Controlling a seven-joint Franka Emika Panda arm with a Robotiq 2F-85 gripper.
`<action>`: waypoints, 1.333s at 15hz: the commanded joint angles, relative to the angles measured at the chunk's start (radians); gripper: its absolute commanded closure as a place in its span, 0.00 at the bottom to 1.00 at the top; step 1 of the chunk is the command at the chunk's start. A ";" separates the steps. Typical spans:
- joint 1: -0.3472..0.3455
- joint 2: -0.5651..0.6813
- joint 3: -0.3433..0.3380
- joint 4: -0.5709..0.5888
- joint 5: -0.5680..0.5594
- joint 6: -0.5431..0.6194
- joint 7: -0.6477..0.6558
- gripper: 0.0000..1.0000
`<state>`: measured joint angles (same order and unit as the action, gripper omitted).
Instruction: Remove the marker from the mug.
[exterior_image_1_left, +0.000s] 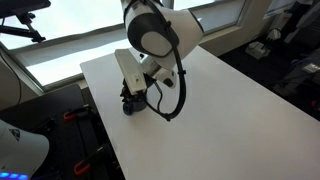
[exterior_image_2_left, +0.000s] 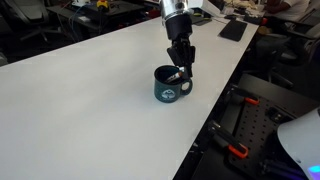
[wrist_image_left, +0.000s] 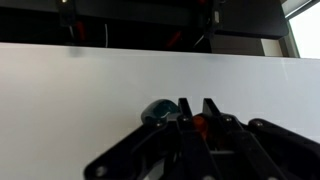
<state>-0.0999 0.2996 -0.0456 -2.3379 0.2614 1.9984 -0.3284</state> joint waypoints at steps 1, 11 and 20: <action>-0.012 -0.005 0.014 -0.003 0.008 0.010 -0.012 0.98; 0.011 -0.260 0.009 -0.098 -0.065 0.027 0.001 0.95; 0.048 -0.586 -0.005 -0.125 -0.161 0.031 0.011 0.95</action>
<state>-0.0680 -0.2075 -0.0393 -2.4252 0.1231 2.0017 -0.3320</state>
